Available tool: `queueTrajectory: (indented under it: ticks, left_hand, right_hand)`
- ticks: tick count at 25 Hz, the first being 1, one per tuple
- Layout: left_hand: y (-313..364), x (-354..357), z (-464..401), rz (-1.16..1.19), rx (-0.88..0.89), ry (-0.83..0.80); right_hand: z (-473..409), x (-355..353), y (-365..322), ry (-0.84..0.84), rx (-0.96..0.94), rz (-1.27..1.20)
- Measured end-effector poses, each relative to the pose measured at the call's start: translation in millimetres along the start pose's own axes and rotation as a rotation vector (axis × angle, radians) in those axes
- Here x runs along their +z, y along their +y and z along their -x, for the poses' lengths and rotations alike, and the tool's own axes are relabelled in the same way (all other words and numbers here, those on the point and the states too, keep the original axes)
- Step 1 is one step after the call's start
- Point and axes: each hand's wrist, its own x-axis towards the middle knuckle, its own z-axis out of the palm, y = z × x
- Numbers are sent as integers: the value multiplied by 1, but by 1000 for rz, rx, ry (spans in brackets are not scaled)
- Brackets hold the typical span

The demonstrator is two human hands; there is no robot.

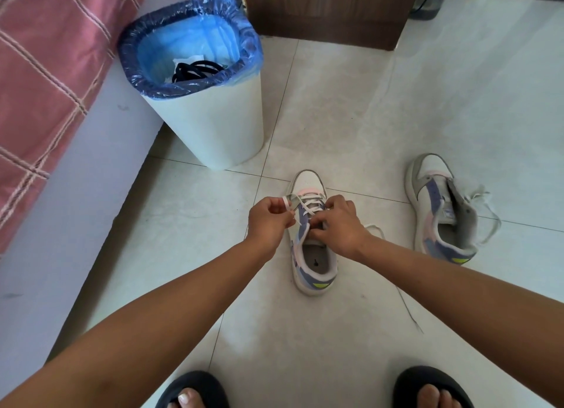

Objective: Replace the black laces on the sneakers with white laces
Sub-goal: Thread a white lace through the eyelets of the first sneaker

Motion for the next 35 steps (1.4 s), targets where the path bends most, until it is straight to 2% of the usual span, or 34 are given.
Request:
queueTrajectory:
  ticks: [7,10,14,25,28,32,34,35]
  left_hand:
    - [-1,5,3,-130,92,-91]
    - [-2,4,2,-111,109,-34]
    - [-3,2,-1,-223,173,-9]
    - [8,3,-3,-475,302,-163]
    - [3,6,-6,-498,275,-124]
    - [1,4,2,-380,213,-112]
    - [1,2,18,-473,274,-175]
    - [-2,0,26,-621,332,-211]
  right_hand:
    - [-1,2,1,4,4,-9]
    - [-1,2,1,8,4,-14]
    - [-2,3,0,17,9,-26]
    - [-3,4,0,36,-1,-60]
    - [-4,6,0,52,28,-121]
    - [-6,7,0,73,46,-142]
    - [-5,9,-1,57,29,-55]
    - [-3,9,-1,41,17,-12]
